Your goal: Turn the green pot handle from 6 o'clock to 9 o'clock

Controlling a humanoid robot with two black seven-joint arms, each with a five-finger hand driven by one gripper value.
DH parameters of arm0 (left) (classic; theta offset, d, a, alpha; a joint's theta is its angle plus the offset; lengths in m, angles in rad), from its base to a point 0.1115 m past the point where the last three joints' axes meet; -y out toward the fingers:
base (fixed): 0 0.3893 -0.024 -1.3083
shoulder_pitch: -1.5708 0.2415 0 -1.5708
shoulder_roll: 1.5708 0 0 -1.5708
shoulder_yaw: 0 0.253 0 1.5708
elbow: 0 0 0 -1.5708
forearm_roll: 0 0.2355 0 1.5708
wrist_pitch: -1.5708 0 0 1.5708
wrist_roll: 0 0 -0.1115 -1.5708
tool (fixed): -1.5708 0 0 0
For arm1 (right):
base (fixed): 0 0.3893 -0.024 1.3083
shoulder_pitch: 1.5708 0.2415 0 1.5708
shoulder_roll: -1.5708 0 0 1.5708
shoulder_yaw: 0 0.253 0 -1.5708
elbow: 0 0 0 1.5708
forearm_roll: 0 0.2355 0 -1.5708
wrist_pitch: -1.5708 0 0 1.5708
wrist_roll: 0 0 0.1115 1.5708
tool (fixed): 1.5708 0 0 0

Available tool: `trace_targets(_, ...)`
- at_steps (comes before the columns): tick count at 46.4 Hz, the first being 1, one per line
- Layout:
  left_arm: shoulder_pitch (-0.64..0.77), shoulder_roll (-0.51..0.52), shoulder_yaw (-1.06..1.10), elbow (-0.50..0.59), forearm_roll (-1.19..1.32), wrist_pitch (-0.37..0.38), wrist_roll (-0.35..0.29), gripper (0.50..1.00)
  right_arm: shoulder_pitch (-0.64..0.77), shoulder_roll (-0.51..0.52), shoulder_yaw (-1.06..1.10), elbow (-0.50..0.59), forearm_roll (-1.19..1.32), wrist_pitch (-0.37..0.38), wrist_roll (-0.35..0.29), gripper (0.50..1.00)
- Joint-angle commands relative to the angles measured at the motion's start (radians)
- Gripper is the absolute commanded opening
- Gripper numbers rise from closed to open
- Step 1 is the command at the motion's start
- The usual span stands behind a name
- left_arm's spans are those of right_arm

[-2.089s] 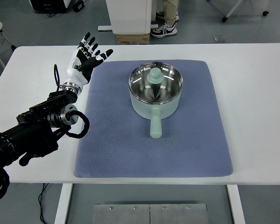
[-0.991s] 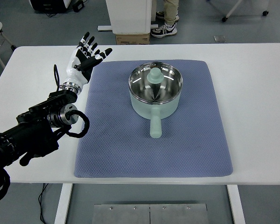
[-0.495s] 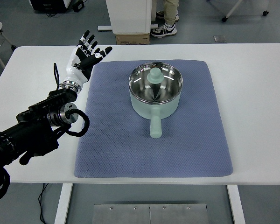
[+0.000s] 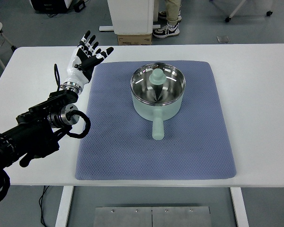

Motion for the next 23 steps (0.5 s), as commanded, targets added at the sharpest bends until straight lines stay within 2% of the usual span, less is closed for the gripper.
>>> trace_targets(1,-0.001,0.002,0.0,0.0,0.005,-0.002,0.0,1.0,0.0,0.0,0.0,0.0,0.0,0.0,0.0,1.0)
trace_targets(23,-0.032,0.002,0.003,0.002,0.01,-0.019,0.0,1.0,0.0,0.0,0.0,0.0,0.0,0.0,0.0,1.0)
